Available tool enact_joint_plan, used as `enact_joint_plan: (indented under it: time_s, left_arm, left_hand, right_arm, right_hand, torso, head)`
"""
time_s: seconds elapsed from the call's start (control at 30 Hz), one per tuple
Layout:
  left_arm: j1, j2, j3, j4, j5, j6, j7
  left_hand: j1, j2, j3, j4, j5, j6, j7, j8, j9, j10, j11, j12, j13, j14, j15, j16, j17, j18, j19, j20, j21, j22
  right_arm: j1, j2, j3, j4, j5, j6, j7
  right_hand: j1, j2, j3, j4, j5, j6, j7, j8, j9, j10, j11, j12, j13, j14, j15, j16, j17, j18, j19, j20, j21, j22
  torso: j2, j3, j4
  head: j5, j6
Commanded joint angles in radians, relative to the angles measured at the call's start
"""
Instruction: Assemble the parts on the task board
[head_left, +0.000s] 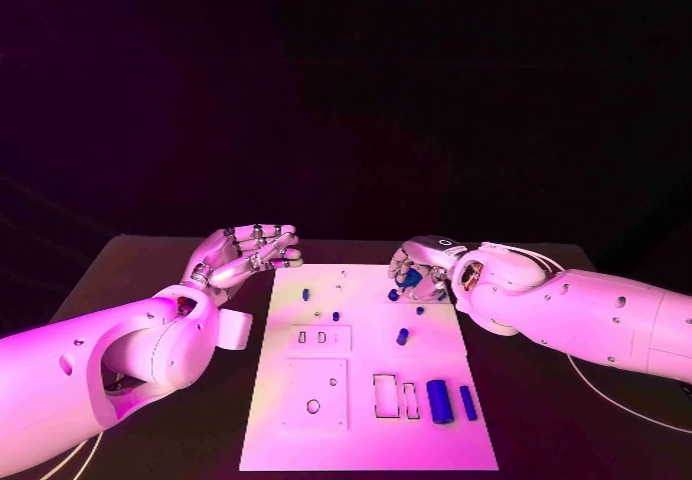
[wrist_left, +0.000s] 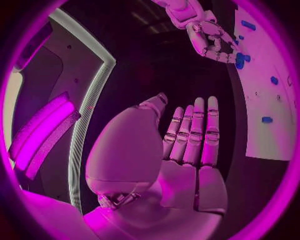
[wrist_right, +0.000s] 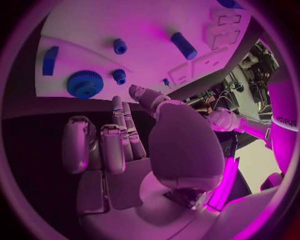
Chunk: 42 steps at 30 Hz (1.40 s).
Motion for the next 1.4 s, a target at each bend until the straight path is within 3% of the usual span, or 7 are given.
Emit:
enact_joint_plan:
  time_s: [0.03, 0.63, 0.7, 1.0, 1.4]
  left_arm:
    - [0.004, -0.001, 0.001, 0.003, -0.007, 0.028, -0.006]
    - [0.009, -0.003, 0.001, 0.007, -0.007, 0.034, -0.012]
    - [0.009, -0.004, 0.001, 0.008, -0.007, 0.034, -0.013]
    - [0.010, -0.007, 0.001, 0.014, -0.007, 0.031, -0.008]
    - [0.011, -0.009, 0.002, 0.011, -0.007, 0.030, -0.007]
  left_hand:
    - [-0.003, -0.007, 0.003, -0.001, -0.007, -0.008, 0.022, -0.005, -0.002, -0.009, 0.004, -0.006, -0.002, -0.009, 0.004, -0.001, 0.002, 0.012, 0.003, -0.001, 0.005, 0.000]
    - [-0.007, -0.007, 0.003, 0.000, -0.007, -0.014, 0.025, -0.008, -0.003, -0.017, 0.007, -0.007, -0.003, -0.016, 0.006, -0.004, 0.007, 0.012, 0.001, 0.000, 0.004, -0.001]
    - [-0.007, -0.007, 0.003, 0.000, -0.007, -0.014, 0.025, -0.008, -0.003, -0.018, 0.008, -0.007, -0.003, -0.017, 0.007, -0.004, 0.007, 0.012, 0.000, 0.001, 0.004, -0.001]
    - [-0.010, -0.006, 0.003, 0.001, -0.007, -0.016, 0.027, -0.008, -0.003, -0.021, 0.009, -0.007, -0.003, -0.021, 0.008, -0.006, 0.009, 0.011, -0.002, 0.001, 0.003, -0.002]
    - [-0.012, -0.005, 0.003, 0.002, -0.007, -0.017, 0.028, -0.009, -0.003, -0.023, 0.010, -0.007, -0.002, -0.025, 0.009, -0.008, 0.011, 0.011, -0.005, 0.002, 0.002, -0.003]
  right_arm:
    - [-0.001, 0.004, 0.000, 0.002, -0.058, 0.037, -0.042]
    - [-0.006, 0.032, -0.001, -0.035, -0.067, 0.063, -0.056]
    - [-0.007, 0.034, -0.001, -0.036, -0.067, 0.067, -0.058]
    - [-0.011, 0.044, -0.002, -0.047, -0.059, 0.081, -0.059]
    - [-0.018, 0.054, -0.002, -0.054, -0.050, 0.083, -0.053]
  right_hand:
    - [0.002, -0.007, 0.002, 0.005, 0.008, -0.001, -0.002, 0.000, 0.004, 0.002, -0.002, 0.006, 0.004, 0.072, 0.005, 0.009, 0.086, -0.014, 0.010, -0.001, 0.013, 0.021]
    - [-0.002, -0.004, 0.005, 0.010, 0.011, -0.004, -0.002, 0.001, 0.011, -0.001, -0.002, 0.004, 0.007, 0.073, 0.006, 0.015, 0.092, -0.015, 0.013, -0.001, 0.022, 0.033]
    - [-0.001, -0.002, 0.006, 0.010, 0.010, -0.003, -0.002, 0.001, 0.012, -0.002, -0.002, 0.004, 0.008, 0.074, 0.006, 0.016, 0.094, -0.016, 0.014, 0.000, 0.024, 0.037]
    - [-0.004, 0.008, 0.010, 0.018, 0.008, 0.001, -0.001, 0.005, 0.019, 0.004, -0.002, 0.007, 0.012, 0.073, 0.006, 0.019, 0.097, -0.017, 0.016, 0.000, 0.031, 0.046]
    - [0.001, 0.022, 0.019, 0.023, 0.007, 0.014, -0.005, 0.014, 0.030, 0.014, -0.006, 0.011, 0.018, 0.073, 0.004, 0.022, 0.098, -0.017, 0.015, -0.001, 0.034, 0.051]
  torso:
    - [0.005, -0.0013, 0.0042]
    - [0.014, -0.0016, 0.0068]
    - [0.015, -0.0016, 0.0069]
    - [0.018, -0.0020, 0.0047]
    - [0.020, -0.0026, 0.0067]
  head:
    - [-0.003, -0.001]
    - [-0.005, -0.002]
    - [0.000, -0.002]
    - [0.003, -0.006]
    - [0.004, -0.007]
